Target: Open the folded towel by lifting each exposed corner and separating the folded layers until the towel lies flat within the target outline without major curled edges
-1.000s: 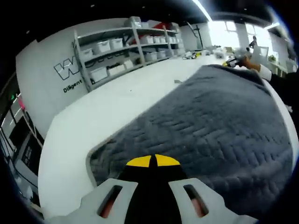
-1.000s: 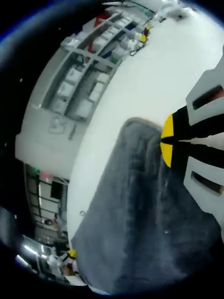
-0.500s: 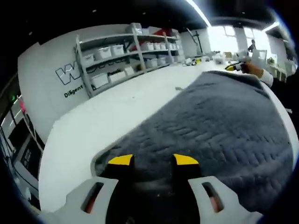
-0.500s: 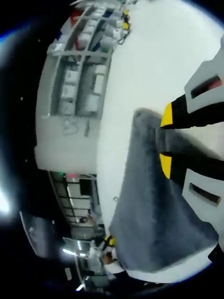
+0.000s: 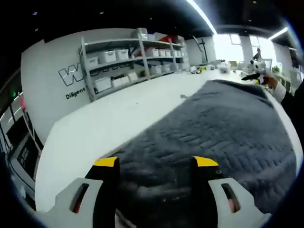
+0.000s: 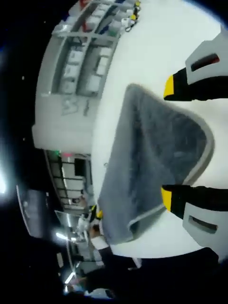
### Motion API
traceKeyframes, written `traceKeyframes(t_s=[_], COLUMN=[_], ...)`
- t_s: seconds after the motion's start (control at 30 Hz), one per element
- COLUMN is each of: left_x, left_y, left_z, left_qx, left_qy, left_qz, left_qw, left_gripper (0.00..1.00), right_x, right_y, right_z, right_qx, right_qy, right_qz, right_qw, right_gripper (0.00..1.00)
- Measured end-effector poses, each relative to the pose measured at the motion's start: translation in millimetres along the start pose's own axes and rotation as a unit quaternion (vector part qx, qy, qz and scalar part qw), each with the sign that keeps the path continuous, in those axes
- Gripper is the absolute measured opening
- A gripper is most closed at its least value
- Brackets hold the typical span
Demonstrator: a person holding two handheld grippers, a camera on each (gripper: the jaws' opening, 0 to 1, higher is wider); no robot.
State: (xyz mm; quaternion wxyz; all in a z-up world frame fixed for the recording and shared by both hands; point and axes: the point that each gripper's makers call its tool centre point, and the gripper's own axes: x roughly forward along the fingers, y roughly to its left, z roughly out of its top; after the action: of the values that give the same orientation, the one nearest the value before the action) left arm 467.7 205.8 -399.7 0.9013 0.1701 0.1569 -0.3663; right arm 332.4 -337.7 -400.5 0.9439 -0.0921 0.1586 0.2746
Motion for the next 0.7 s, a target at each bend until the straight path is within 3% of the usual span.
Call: traceKeyframes(t_s=[0.03, 0.1, 0.13, 0.2, 0.27, 0.33, 0.43, 0.57, 0.6, 0.7], left_x=[5, 7, 7, 8, 9, 11, 15, 15, 16, 17], left_y=[18.4, 31.2, 31.9, 41.8, 46.4, 46.3, 45.3, 39.7, 36.4, 28.4], left_z=[-2.1, -3.9, -3.9, -4.2, -4.3, -6.2, -7.4, -5.1, -5.4, -6.6], left_qx=[-0.002, -0.009, -0.009, -0.018, -0.024, -0.020, -0.023, -0.026, -0.031, -0.028], left_qy=[0.001, -0.001, -0.001, -0.004, -0.007, -0.006, -0.002, -0.012, -0.014, -0.014], left_qz=[-0.003, -0.006, -0.007, -0.008, -0.009, -0.015, -0.019, -0.033, -0.042, -0.060], left_qw=[1.0000, 0.9999, 0.9999, 0.9998, 0.9996, 0.9997, 0.9996, 0.9990, 0.9985, 0.9977], left_gripper=[0.59, 0.58, 0.58, 0.56, 0.53, 0.52, 0.52, 0.51, 0.51, 0.46], right_x=[1, -2, -5, -9, -12, -11, -7, 0, 2, 3], right_y=[0, -3, -8, -9, -8, -11, 0, 9, 12, 7], right_z=[-9.7, -18.1, -10.6, -0.2, 1.7, -3.0, -10.3, -8.7, -18.8, -13.8], right_qx=[-0.007, -0.005, 0.013, 0.038, 0.043, 0.034, 0.023, 0.057, 0.060, 0.035], right_qy=[0.024, 0.049, 0.024, -0.011, -0.018, -0.011, 0.002, -0.042, -0.015, -0.010], right_qz=[0.000, -0.008, -0.029, -0.031, -0.027, -0.048, -0.041, -0.025, -0.020, -0.028], right_qw=[0.9997, 0.9988, 0.9992, 0.9987, 0.9985, 0.9982, 0.9989, 0.9972, 0.9979, 0.9989], right_gripper=[0.68, 0.66, 0.66, 0.60, 0.55, 0.55, 0.56, 0.51, 0.50, 0.50])
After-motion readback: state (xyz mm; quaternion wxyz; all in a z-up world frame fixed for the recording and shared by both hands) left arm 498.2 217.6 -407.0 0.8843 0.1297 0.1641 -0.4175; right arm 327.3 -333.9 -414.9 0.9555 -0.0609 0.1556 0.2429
